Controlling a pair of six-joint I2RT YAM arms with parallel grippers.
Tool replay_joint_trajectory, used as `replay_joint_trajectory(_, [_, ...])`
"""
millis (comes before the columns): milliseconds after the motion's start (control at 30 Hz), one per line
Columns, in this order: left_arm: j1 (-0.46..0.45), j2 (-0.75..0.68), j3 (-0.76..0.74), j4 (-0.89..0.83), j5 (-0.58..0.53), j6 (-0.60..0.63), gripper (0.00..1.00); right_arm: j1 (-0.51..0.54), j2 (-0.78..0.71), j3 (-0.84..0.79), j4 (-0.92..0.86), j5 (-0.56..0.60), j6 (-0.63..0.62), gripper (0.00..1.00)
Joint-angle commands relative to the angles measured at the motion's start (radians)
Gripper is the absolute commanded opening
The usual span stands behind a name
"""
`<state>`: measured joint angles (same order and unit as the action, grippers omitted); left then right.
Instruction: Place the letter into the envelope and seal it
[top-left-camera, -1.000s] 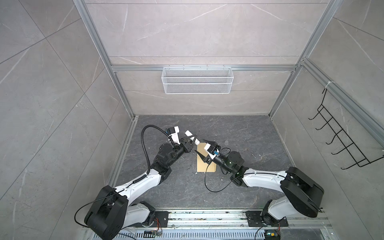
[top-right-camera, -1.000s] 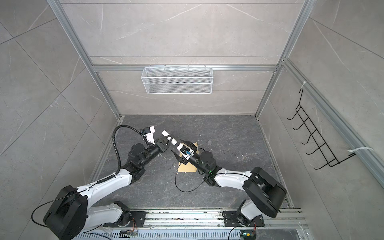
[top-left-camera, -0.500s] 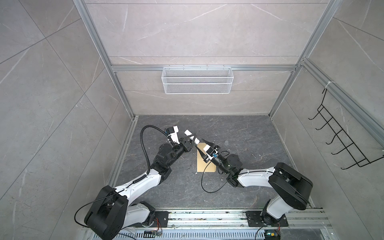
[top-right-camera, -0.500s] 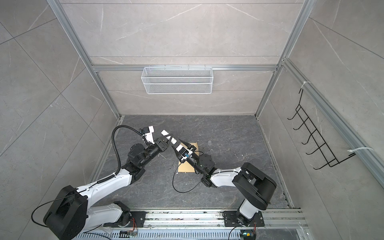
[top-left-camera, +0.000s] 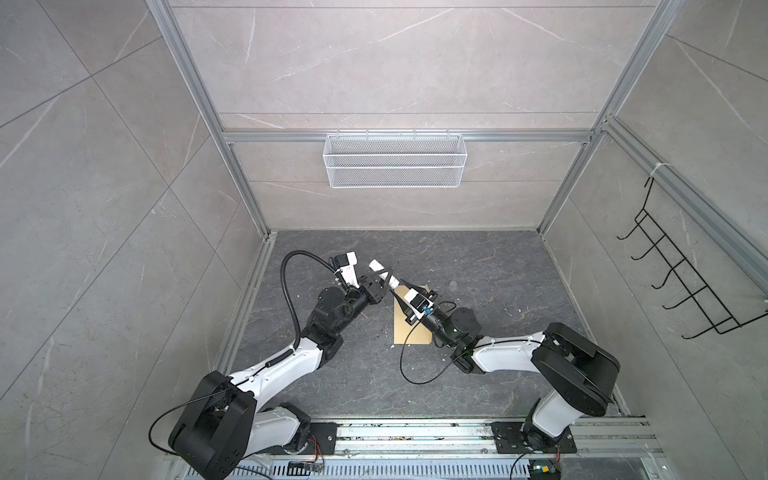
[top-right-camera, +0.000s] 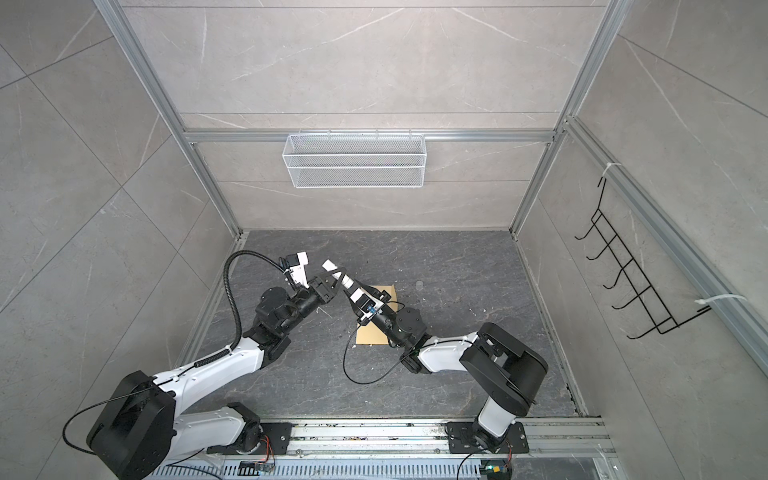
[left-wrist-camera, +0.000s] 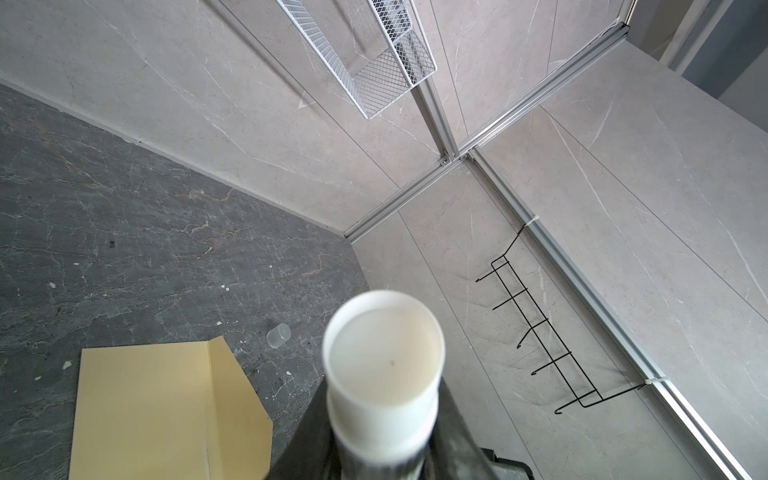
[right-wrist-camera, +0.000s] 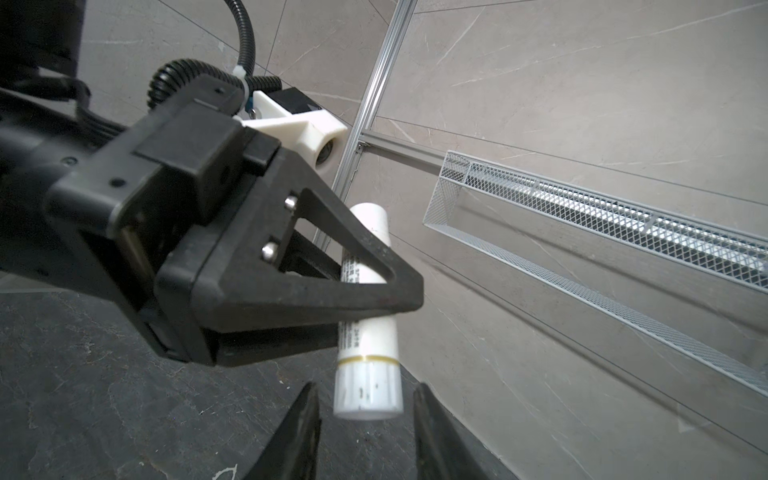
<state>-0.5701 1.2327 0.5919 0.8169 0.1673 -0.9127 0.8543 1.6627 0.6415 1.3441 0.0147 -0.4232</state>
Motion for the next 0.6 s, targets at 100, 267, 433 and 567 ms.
replay_joint_trajectory(100, [-0.004,-0.029,0.012,0.064,0.013,0.005,0.0,0.006,0.02,0.035,0.026,-0.005,0.006,0.37])
replay_joint_trajectory(267, [-0.004,-0.029,0.014,0.061,0.02,0.005,0.0,0.005,0.019,0.042,0.013,-0.017,0.003,0.35])
replay_joint_trajectory(433, [-0.004,-0.034,0.014,0.061,0.023,0.006,0.0,0.006,0.024,0.048,-0.004,-0.022,0.003,0.35])
replay_joint_trajectory(567, [-0.003,-0.035,0.014,0.061,0.023,0.007,0.0,0.005,0.029,0.05,-0.012,-0.022,0.002,0.36])
